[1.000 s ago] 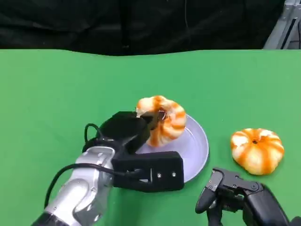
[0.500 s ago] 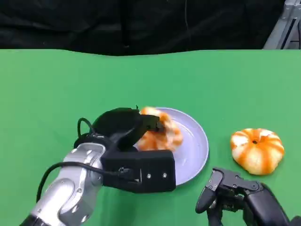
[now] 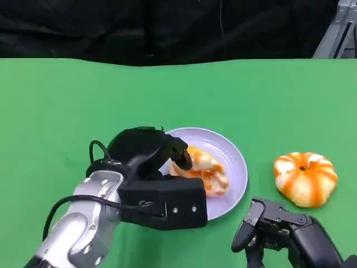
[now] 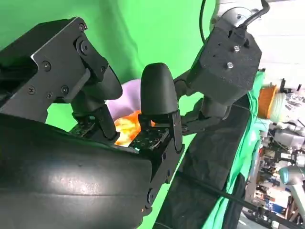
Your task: Grasp the bread from the table and place it into the plate.
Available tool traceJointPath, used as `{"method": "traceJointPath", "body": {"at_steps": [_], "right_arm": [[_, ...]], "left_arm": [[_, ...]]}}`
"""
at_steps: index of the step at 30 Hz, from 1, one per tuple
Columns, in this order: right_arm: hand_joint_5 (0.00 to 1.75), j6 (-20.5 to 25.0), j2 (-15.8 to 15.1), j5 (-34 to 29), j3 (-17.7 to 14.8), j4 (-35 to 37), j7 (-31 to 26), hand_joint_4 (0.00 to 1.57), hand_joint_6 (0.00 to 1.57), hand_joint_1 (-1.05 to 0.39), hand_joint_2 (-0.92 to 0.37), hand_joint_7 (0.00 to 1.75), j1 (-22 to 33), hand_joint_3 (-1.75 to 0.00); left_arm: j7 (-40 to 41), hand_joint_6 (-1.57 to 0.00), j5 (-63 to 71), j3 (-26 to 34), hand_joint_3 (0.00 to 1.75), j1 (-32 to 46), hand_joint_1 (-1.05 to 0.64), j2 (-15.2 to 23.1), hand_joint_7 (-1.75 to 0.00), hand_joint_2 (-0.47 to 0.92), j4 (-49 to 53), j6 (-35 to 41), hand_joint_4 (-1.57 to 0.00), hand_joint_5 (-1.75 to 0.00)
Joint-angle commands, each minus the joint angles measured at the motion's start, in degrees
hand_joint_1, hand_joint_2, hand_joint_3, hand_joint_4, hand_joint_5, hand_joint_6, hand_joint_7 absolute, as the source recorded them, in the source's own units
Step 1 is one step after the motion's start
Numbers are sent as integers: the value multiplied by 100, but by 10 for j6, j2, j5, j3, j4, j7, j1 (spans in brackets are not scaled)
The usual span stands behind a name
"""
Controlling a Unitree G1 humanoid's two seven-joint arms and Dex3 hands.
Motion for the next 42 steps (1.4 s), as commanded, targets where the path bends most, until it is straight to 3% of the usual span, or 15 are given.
{"method": "traceJointPath", "body": {"at_steps": [1,4,9,13,17,19,22,24,29,37,42], "right_arm": [[171,1,-2,7,-6,-7,-1,82,71,13,-35,155,-1,-148],[171,-1,-2,7,-6,-5,-1,82,71,13,-35,155,-2,-149],[172,-3,-2,4,-5,-1,-2,82,72,13,-35,156,-6,-149],[173,1,0,7,-4,-1,-2,82,71,15,-35,156,-7,-149],[173,4,1,8,-3,-2,-2,81,71,14,-36,156,-7,-148],[173,2,1,8,-2,-1,-2,81,71,15,-36,157,-8,-148],[173,0,2,6,-1,1,-4,81,71,15,-36,157,-8,-148],[173,1,1,7,-1,0,-4,81,71,15,-36,157,-8,-148],[173,0,2,8,1,1,-4,81,71,14,-36,158,-7,-147],[172,0,0,11,-4,1,0,82,71,14,-36,157,-8,-147],[172,-7,-3,11,-9,4,2,82,72,14,-34,157,-12,-149]], "left_arm": [[13,-51,-26,20,38,18,-69,19,-13,92,-19,-39,-16,-61],[63,-55,-60,53,24,43,-52,16,-17,92,-25,-88,-34,-88],[96,-65,-129,108,18,93,-39,9,-27,92,-63,-141,-56,-106],[99,-61,-196,149,19,134,-33,-8,-62,91,-99,-162,-60,-125],[92,-58,-265,183,61,176,-28,-28,-82,70,-144,-168,-62,-134],[91,-71,-323,211,107,222,-18,-46,-109,50,-192,-171,-72,-141],[89,-78,-355,229,134,267,-11,-55,-124,38,-233,-171,-81,-146],[86,-81,-376,237,140,311,-10,-63,-129,37,-271,-164,-85,-148],[78,-79,-425,251,133,405,-7,-73,-141,47,-332,-152,-82,-159],[65,-77,-476,260,134,477,-4,-88,-149,45,-336,-172,-83,-169],[50,-79,-503,265,136,479,-3,-92,-152,41,-305,-182,-82,-172]]}}
